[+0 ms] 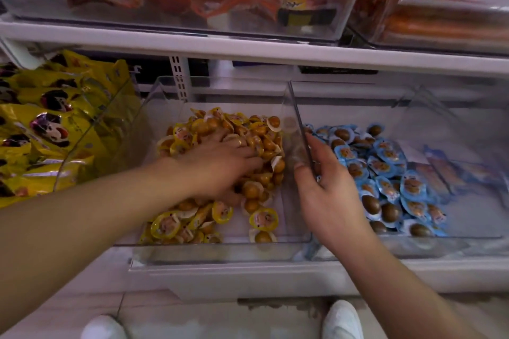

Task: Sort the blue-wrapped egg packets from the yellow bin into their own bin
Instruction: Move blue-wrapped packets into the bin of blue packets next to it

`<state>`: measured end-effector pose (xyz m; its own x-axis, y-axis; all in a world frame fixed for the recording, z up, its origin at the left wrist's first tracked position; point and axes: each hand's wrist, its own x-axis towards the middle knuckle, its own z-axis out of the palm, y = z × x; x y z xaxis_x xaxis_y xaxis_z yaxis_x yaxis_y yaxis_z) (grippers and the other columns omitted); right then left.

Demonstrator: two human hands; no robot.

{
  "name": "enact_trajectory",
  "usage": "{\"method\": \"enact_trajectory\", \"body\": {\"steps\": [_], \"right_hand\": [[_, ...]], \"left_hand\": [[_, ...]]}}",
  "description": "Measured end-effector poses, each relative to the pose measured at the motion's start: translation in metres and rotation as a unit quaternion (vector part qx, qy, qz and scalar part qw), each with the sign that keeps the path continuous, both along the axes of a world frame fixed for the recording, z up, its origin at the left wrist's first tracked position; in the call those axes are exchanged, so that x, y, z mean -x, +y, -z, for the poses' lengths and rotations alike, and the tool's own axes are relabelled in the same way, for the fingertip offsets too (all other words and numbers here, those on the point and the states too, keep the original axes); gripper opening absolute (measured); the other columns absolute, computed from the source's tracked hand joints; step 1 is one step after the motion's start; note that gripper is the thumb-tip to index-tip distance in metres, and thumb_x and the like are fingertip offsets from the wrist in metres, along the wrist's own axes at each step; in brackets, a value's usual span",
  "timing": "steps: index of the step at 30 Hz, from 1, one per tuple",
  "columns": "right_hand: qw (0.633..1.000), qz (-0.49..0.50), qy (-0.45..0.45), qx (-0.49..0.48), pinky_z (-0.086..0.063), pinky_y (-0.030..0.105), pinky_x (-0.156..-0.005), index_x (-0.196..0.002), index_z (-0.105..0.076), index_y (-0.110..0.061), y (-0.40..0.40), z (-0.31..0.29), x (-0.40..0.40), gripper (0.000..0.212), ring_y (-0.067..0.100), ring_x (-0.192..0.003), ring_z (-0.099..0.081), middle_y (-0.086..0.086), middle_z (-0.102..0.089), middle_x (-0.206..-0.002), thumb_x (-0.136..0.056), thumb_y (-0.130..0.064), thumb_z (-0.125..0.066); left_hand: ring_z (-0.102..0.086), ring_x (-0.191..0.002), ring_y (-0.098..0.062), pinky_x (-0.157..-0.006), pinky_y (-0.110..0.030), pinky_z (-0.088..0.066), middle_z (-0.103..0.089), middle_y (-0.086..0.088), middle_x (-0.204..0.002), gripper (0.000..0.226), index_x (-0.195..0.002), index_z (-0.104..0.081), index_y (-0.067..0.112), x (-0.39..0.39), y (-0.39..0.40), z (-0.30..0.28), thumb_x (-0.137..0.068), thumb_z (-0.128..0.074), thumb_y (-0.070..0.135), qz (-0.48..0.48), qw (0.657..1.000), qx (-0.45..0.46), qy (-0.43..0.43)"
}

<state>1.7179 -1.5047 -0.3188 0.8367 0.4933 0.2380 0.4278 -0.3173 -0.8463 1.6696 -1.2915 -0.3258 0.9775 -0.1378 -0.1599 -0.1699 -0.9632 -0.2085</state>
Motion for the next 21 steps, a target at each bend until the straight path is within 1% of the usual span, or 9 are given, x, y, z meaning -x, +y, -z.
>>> {"method": "enact_trajectory", "body": {"steps": [3,5,9,12,15,17,18,20,21], "right_hand": [[1.000,-0.005,0.006,-0.004,-0.044,0.004,-0.076,-0.134,-0.051,-0.043,-0.001,0.000,0.000,0.039,-0.013,-0.099,-0.057,-0.030,-0.060,-0.105,-0.099,-0.026,-0.051],[1.000,-0.006,0.005,-0.003,-0.044,0.005,-0.079,-0.135,-0.050,-0.044,-0.001,-0.001,0.000,0.041,-0.014,-0.102,-0.056,-0.030,-0.061,-0.109,-0.099,-0.025,-0.050],[1.000,-0.012,0.010,0.004,-0.051,0.032,-0.095,-0.142,-0.048,-0.038,-0.001,-0.002,0.000,0.045,0.004,-0.117,-0.058,-0.015,-0.063,-0.128,-0.099,-0.024,-0.049],[1.000,-0.011,0.010,0.012,-0.049,0.036,-0.100,-0.145,-0.045,-0.037,-0.002,-0.003,0.000,0.046,0.005,-0.120,-0.056,-0.014,-0.061,-0.132,-0.100,-0.026,-0.049],[1.000,-0.015,0.010,0.014,-0.048,0.036,-0.103,-0.147,-0.044,-0.034,-0.003,-0.003,0.001,0.047,0.005,-0.122,-0.055,-0.013,-0.059,-0.133,-0.101,-0.027,-0.049],[1.000,-0.015,0.008,0.015,-0.047,0.033,-0.103,-0.147,-0.044,-0.033,-0.003,-0.004,0.001,0.048,0.004,-0.121,-0.054,-0.014,-0.059,-0.133,-0.100,-0.025,-0.050],[1.000,-0.014,0.006,0.015,-0.047,0.032,-0.102,-0.147,-0.045,-0.033,-0.003,-0.004,0.001,0.048,0.004,-0.121,-0.054,-0.014,-0.059,-0.132,-0.100,-0.024,-0.050],[1.000,-0.011,-0.001,0.020,-0.047,0.030,-0.101,-0.146,-0.045,-0.033,-0.002,-0.005,0.002,0.048,0.003,-0.120,-0.054,-0.015,-0.059,-0.132,-0.099,-0.023,-0.050],[1.000,-0.009,-0.004,0.021,-0.047,0.030,-0.100,-0.146,-0.046,-0.033,-0.001,-0.005,0.002,0.048,0.003,-0.119,-0.054,-0.015,-0.059,-0.131,-0.099,-0.022,-0.050]], "left_hand": [[-0.042,-0.123,-0.021,-0.109,-0.049,-0.031,-0.047,0.010,-0.130,0.060,-0.134,-0.045,0.037,0.003,0.016,-0.013,-0.080,-0.063,0.057,-0.021,1.000,0.011,0.012],[-0.043,-0.118,-0.019,-0.105,-0.046,-0.035,-0.048,0.011,-0.127,0.056,-0.133,-0.046,0.038,0.005,0.016,-0.018,-0.082,-0.063,0.053,-0.026,0.999,0.023,0.029],[-0.046,-0.113,-0.015,-0.097,-0.039,-0.041,-0.052,0.013,-0.119,0.055,-0.130,-0.049,0.040,0.022,0.002,-0.018,-0.078,-0.063,0.048,-0.021,0.996,0.068,0.046],[-0.052,-0.105,-0.013,-0.089,-0.028,-0.044,-0.055,0.014,-0.110,0.044,-0.116,-0.061,0.036,0.049,-0.007,-0.013,-0.073,-0.058,0.047,-0.032,0.988,0.108,0.103],[-0.054,-0.103,-0.010,-0.089,-0.026,-0.047,-0.055,0.016,-0.110,0.036,-0.108,-0.064,0.033,0.070,-0.003,-0.018,-0.076,-0.056,0.047,-0.082,0.962,0.158,0.208],[-0.055,-0.108,-0.003,-0.096,-0.026,-0.046,-0.057,0.021,-0.117,0.037,-0.114,-0.065,0.038,0.073,0.008,-0.036,-0.078,-0.061,0.047,-0.115,0.925,0.238,0.272],[-0.055,-0.111,0.002,-0.098,-0.024,-0.045,-0.057,0.025,-0.121,0.041,-0.117,-0.063,0.044,0.072,0.013,-0.047,-0.077,-0.062,0.052,-0.126,0.911,0.268,0.288],[-0.056,-0.110,0.009,-0.097,-0.017,-0.045,-0.060,0.032,-0.118,0.039,-0.120,-0.060,0.052,0.063,0.021,-0.063,-0.081,-0.063,0.059,-0.148,0.897,0.319,0.268],[-0.058,-0.107,0.009,-0.094,-0.016,-0.046,-0.062,0.033,-0.112,0.035,-0.118,-0.062,0.051,0.054,0.022,-0.065,-0.084,-0.063,0.058,-0.157,0.898,0.346,0.224]]}}
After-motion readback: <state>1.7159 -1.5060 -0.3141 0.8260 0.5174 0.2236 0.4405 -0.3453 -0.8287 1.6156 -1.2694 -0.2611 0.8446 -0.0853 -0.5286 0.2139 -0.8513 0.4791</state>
